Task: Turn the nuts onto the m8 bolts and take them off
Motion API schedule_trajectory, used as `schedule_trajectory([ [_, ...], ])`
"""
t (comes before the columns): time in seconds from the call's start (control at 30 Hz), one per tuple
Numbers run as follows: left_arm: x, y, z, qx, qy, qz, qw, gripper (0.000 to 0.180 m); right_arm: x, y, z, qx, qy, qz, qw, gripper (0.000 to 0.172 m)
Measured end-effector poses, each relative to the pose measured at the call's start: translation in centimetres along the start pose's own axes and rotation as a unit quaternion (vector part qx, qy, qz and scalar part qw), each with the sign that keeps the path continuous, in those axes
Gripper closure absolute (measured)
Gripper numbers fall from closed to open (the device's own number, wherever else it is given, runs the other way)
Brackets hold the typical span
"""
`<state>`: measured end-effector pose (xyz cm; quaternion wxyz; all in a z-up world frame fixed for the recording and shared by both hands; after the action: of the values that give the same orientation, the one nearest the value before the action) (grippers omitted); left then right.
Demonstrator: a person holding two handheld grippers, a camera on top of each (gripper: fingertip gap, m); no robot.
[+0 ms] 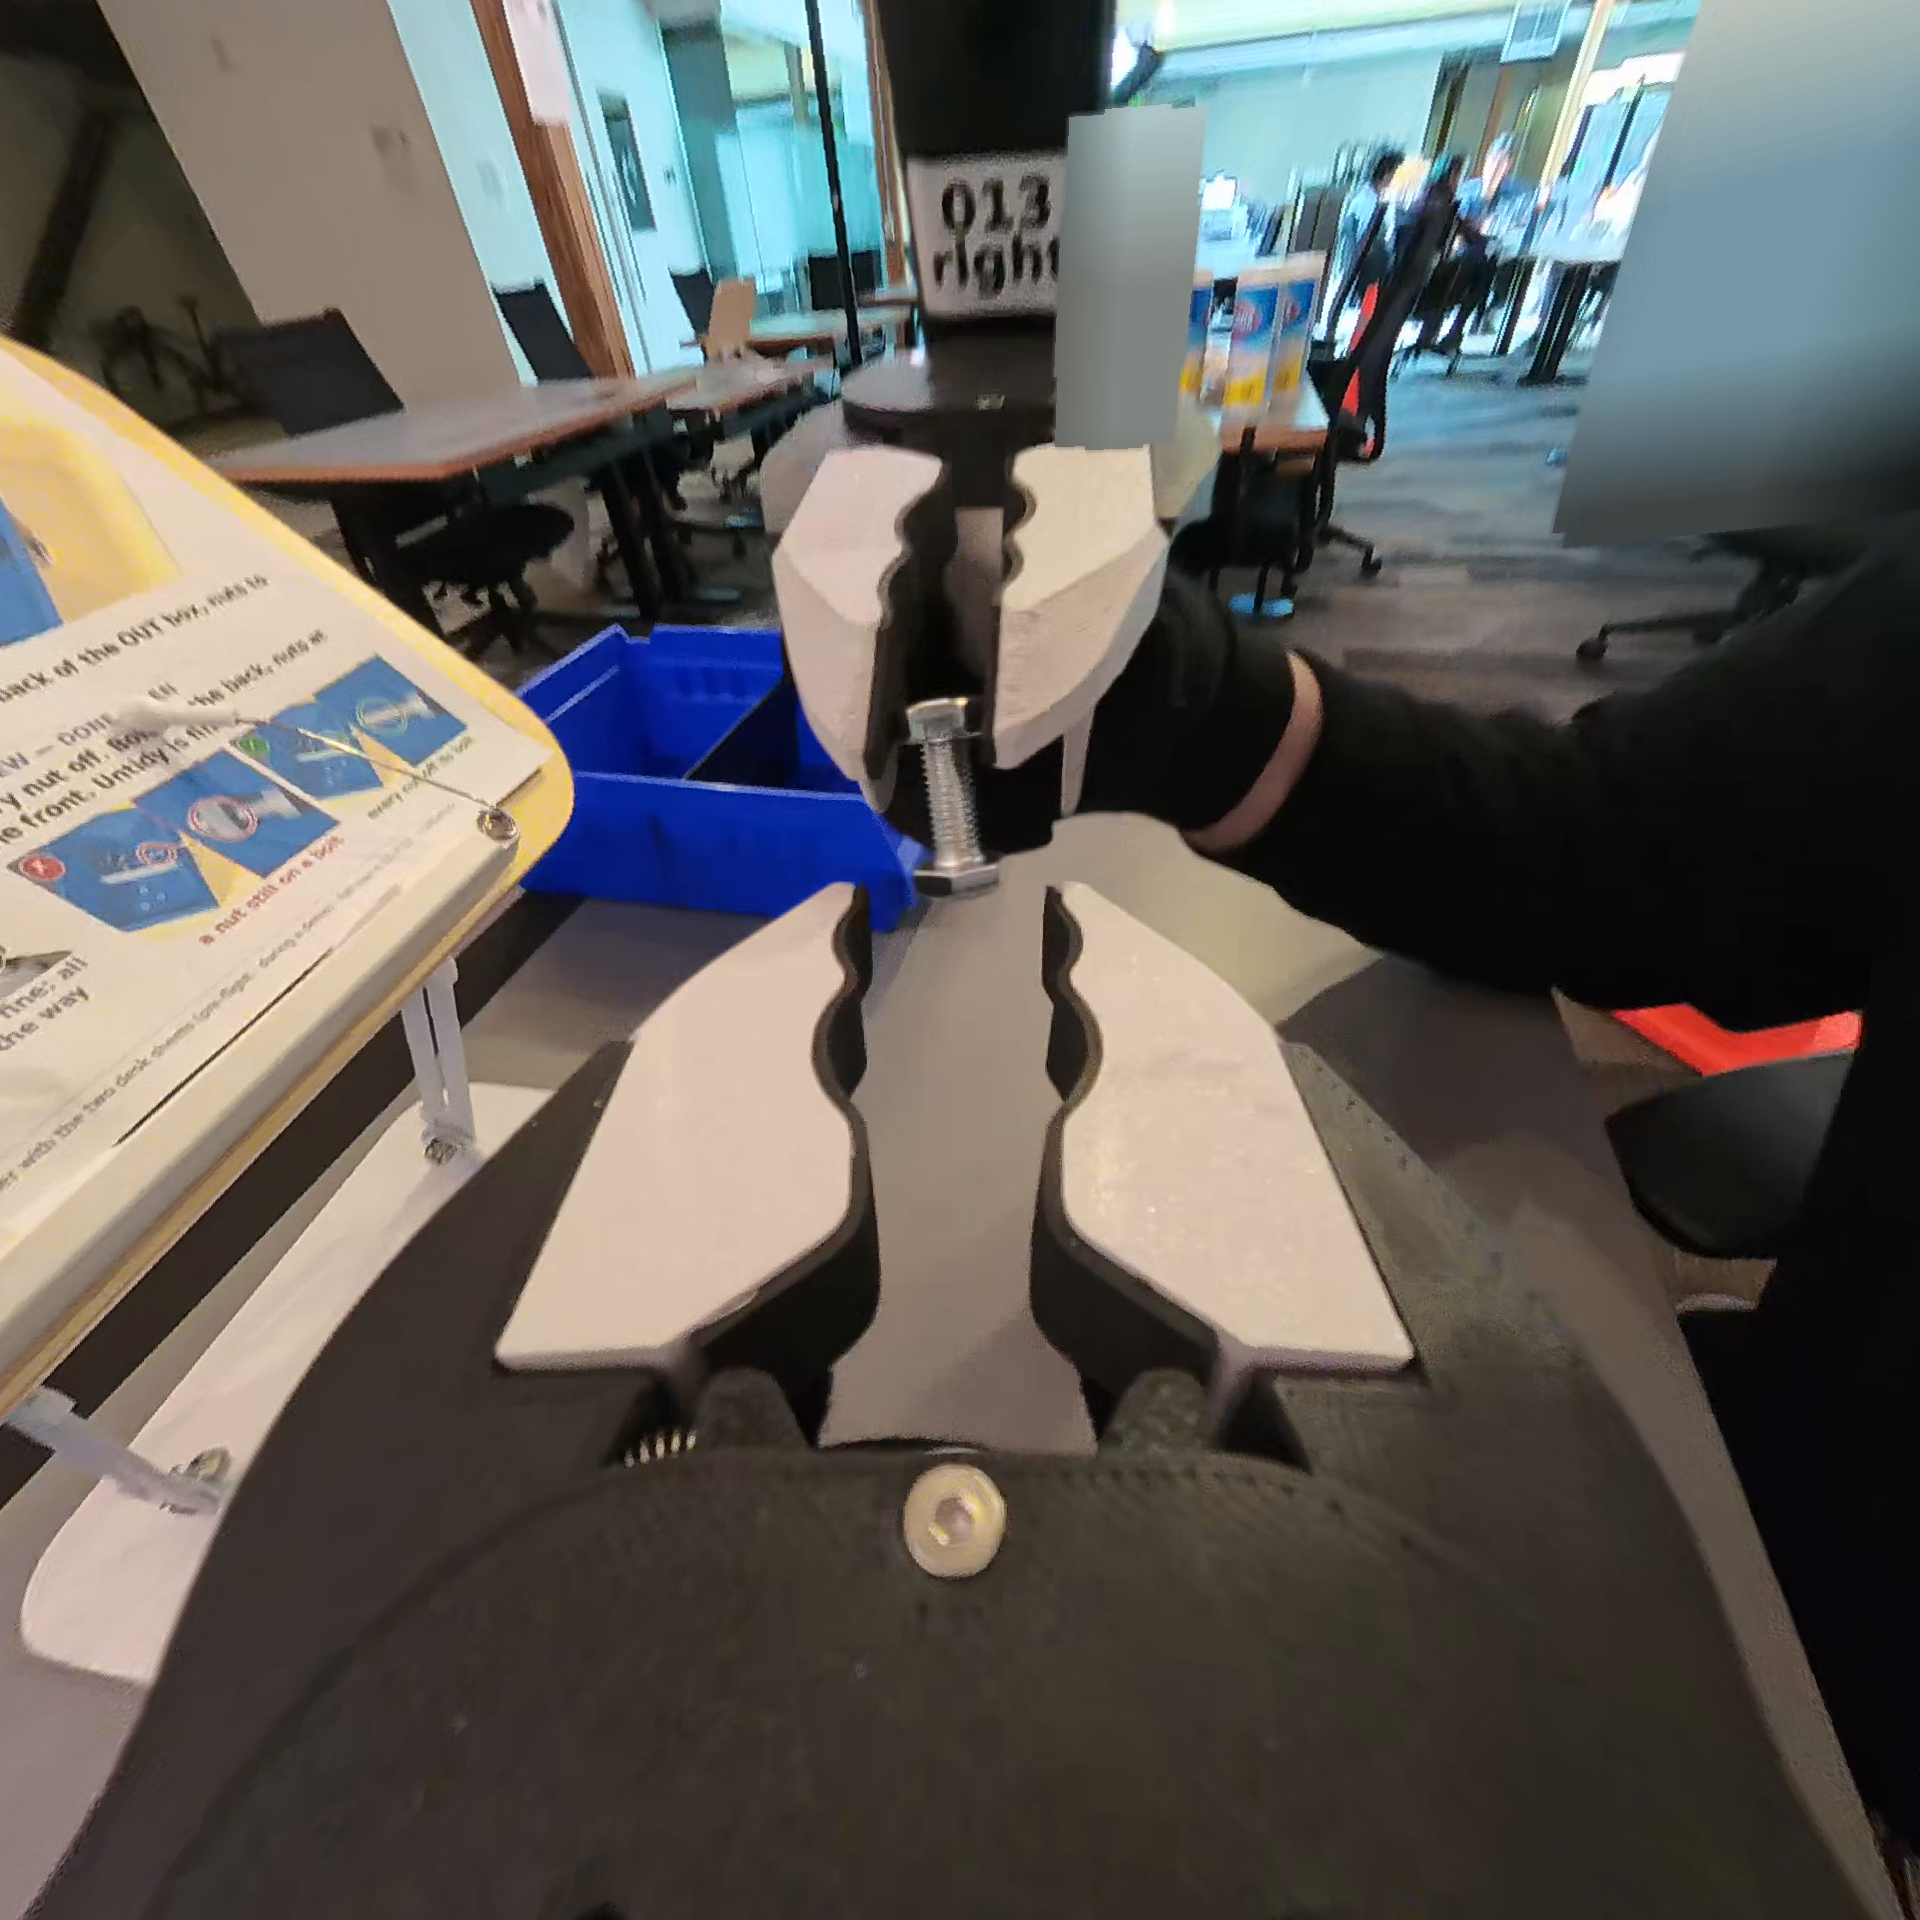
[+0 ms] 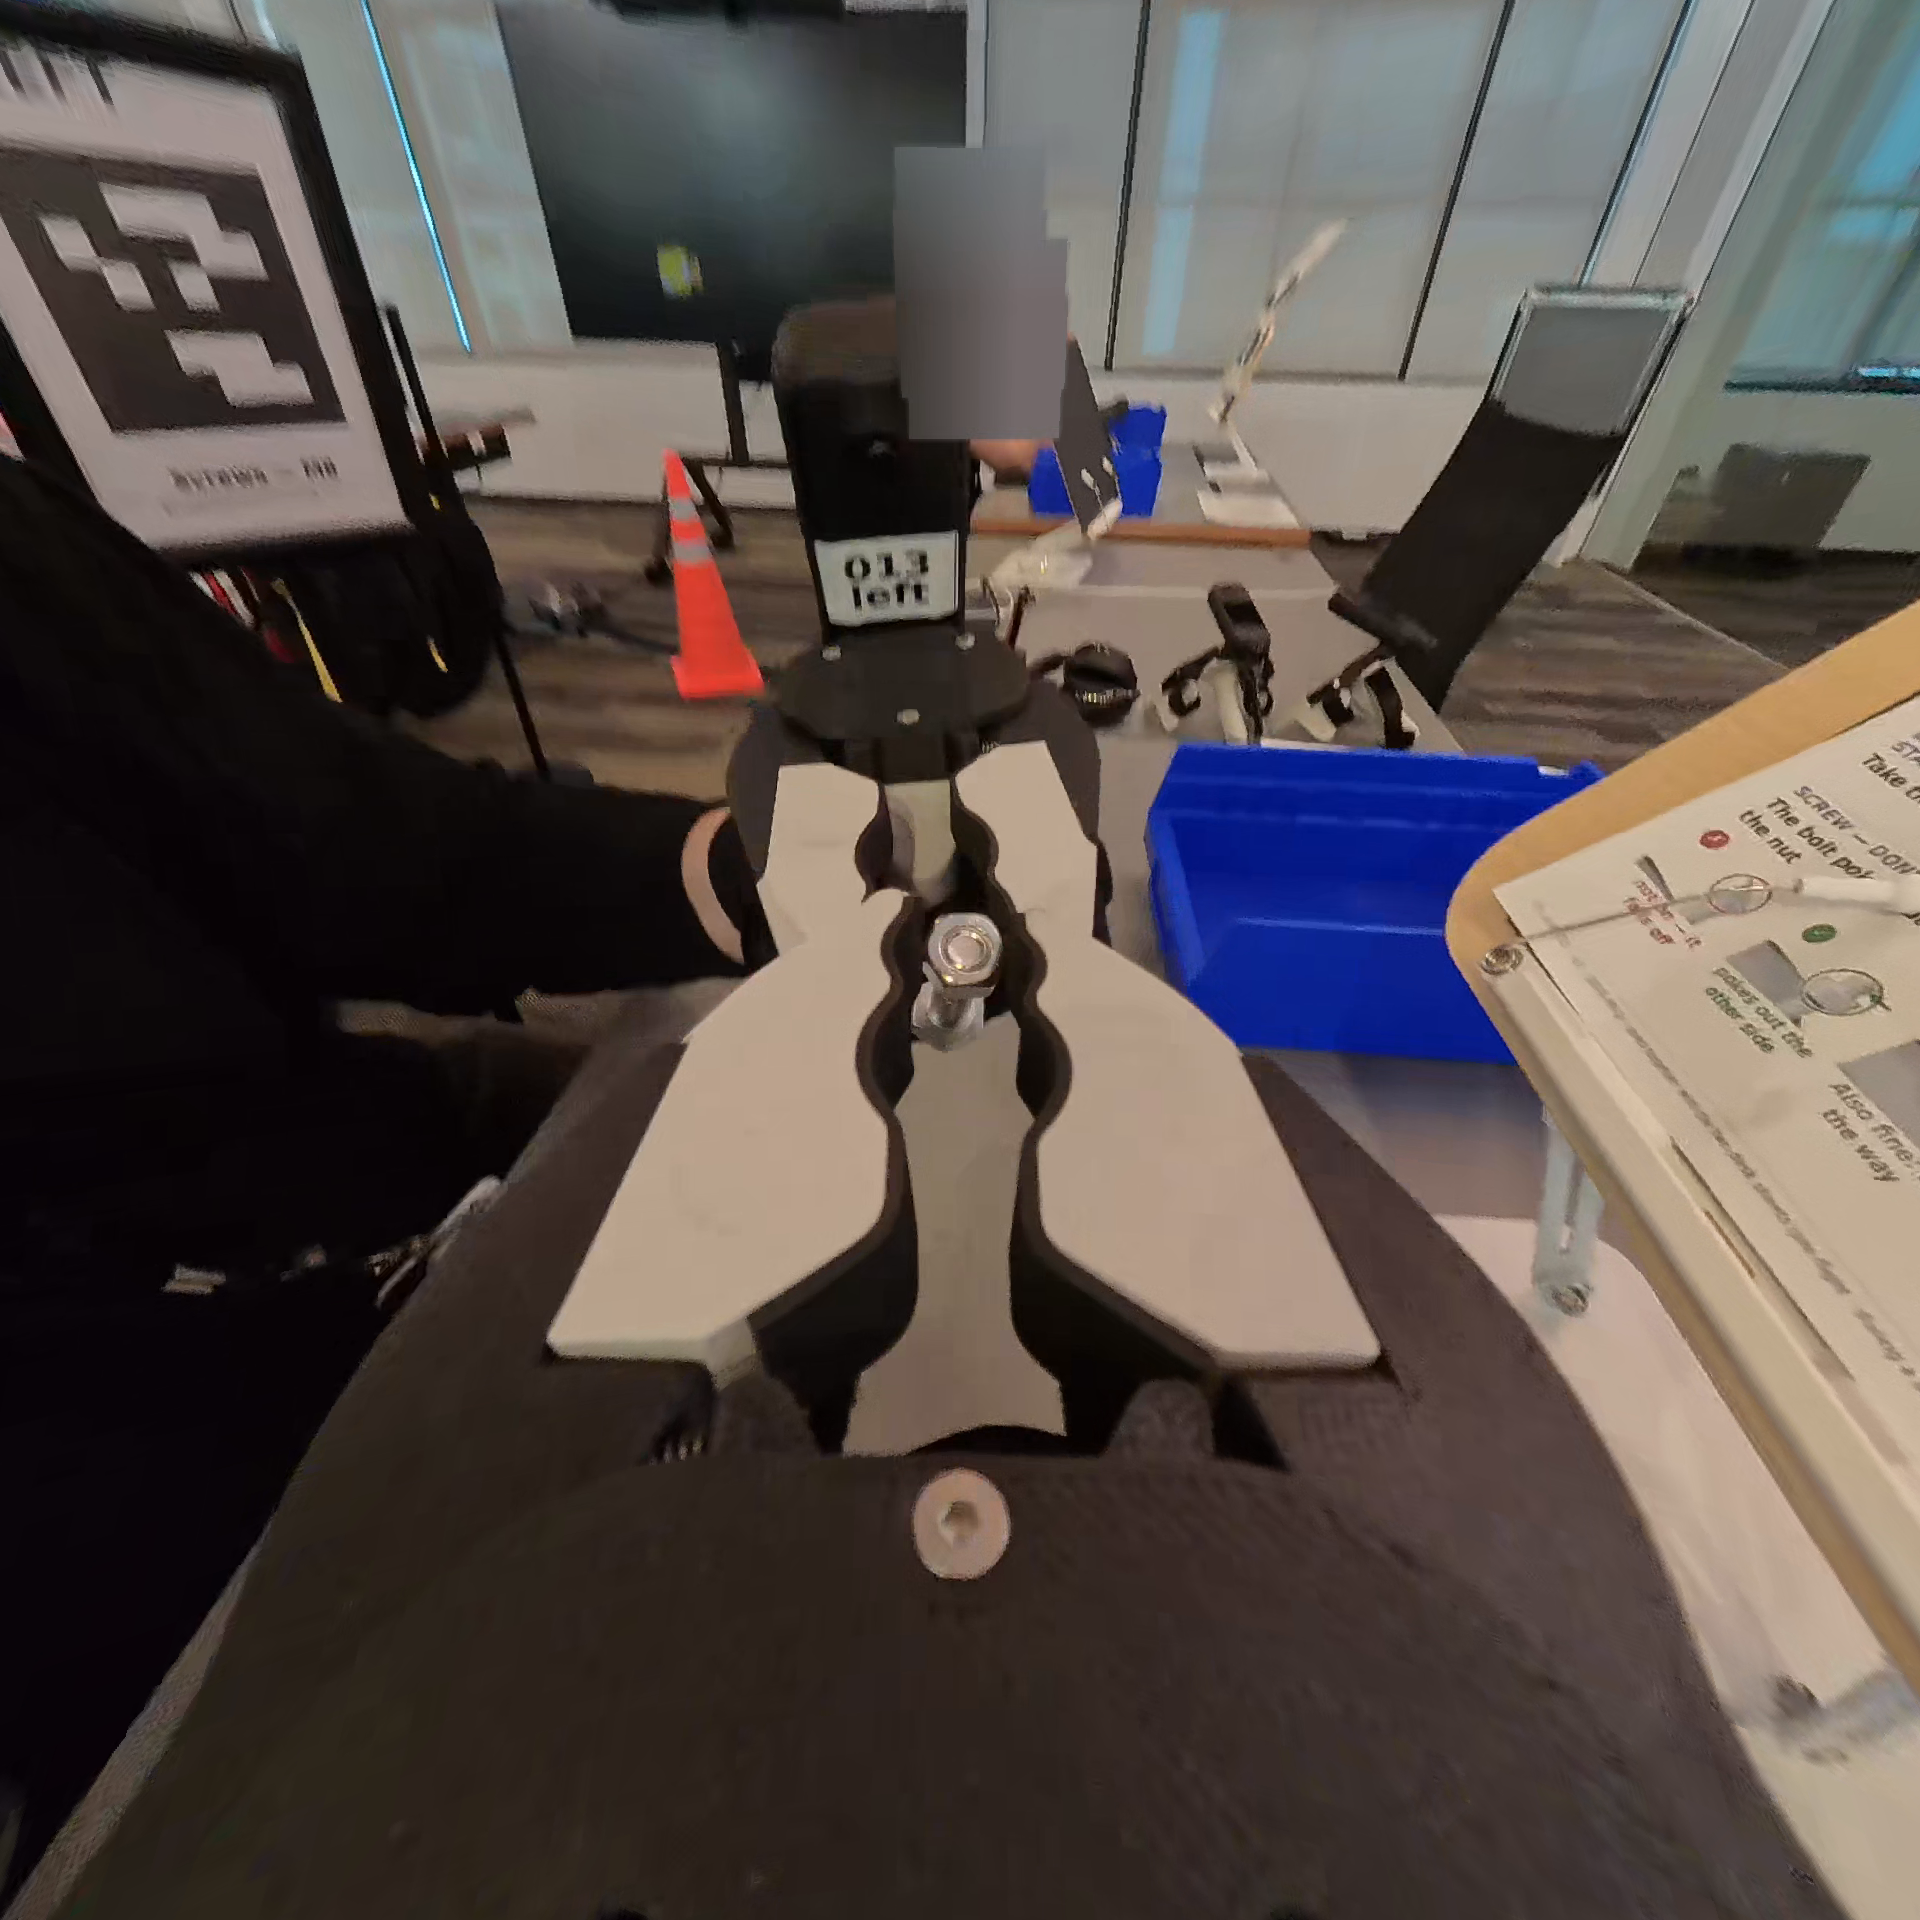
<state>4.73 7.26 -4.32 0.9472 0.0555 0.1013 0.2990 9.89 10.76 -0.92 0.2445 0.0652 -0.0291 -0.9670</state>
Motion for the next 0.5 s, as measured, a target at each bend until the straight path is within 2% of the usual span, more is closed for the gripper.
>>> schedule_trajectory([
  [0.1,0.54,-0.21,-0.28,-0.001,0.026,-0.010,1.000,0.151,0.27,0.46,-0.15,-0.012,0.022,-0.001,1.000,0.156],
  [0.2,0.92,-0.60,-0.32,-0.002,0.024,-0.030,0.999,0.163,0.69,0.67,-0.74,-0.017,0.047,0.004,0.999,0.157],
  [0.33,0.97,-0.82,-0.47,-0.016,0.012,-0.046,0.999,0.165,0.66,0.71,-0.91,-0.018,0.055,0.006,0.998,0.156],
  [0.47,0.62,-0.49,-0.23,-0.018,-0.006,-0.033,0.999,0.166,0.78,0.52,-0.43,-0.011,0.024,0.004,1.000,0.154],
  [0.5,0.44,-0.23,-0.10,-0.020,-0.013,-0.023,0.999,0.166,0.66,0.24,0.01,-0.006,0.001,-0.004,1.000,0.131],
])
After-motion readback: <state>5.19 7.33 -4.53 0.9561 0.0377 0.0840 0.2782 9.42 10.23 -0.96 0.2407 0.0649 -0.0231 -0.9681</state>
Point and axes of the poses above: each gripper's, where its closed fingertips meet, x out along the fingers, z out of its top, y = z × x across the jaws, the point moved 4 cm from there along -x, back along the fingers, and after that the axes turned 6 degrees about x, right-handed, at the moved point
